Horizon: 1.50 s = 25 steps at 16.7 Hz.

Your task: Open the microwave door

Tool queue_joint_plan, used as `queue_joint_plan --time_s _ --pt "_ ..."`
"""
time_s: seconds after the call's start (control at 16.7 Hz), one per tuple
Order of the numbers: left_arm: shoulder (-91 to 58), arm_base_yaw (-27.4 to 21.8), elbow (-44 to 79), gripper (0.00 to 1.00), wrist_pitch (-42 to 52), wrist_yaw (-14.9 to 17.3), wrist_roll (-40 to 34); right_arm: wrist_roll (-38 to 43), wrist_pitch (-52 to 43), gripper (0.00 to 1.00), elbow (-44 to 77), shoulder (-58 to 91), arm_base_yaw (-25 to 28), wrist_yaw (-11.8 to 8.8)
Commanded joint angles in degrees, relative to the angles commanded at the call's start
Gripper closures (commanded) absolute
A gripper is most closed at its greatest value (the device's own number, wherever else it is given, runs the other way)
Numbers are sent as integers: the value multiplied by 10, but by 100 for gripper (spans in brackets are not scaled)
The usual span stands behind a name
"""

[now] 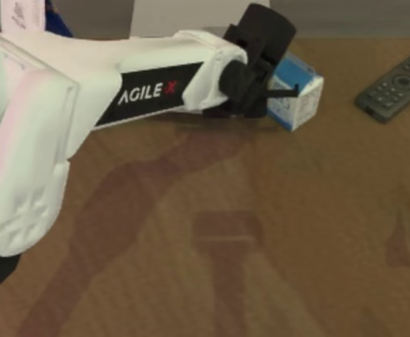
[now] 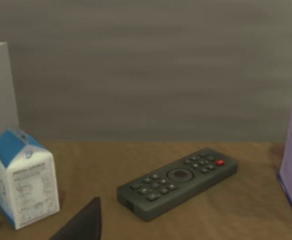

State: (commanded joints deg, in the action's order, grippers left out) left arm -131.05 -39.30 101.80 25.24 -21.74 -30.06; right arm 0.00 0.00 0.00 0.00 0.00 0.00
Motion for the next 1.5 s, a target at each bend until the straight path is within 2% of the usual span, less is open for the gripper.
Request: queue_joint_plan --time_s 0.42,0.9,1.5 --pt "0 0 0 100 0 0 0 0 0 0 0 0 0 0" --pt "31 3 -55 100 -36 23 35 0 0 0 0 0 0 0" --pt "32 4 -56 100 -37 24 36 0 0 0 0 0 0 0"
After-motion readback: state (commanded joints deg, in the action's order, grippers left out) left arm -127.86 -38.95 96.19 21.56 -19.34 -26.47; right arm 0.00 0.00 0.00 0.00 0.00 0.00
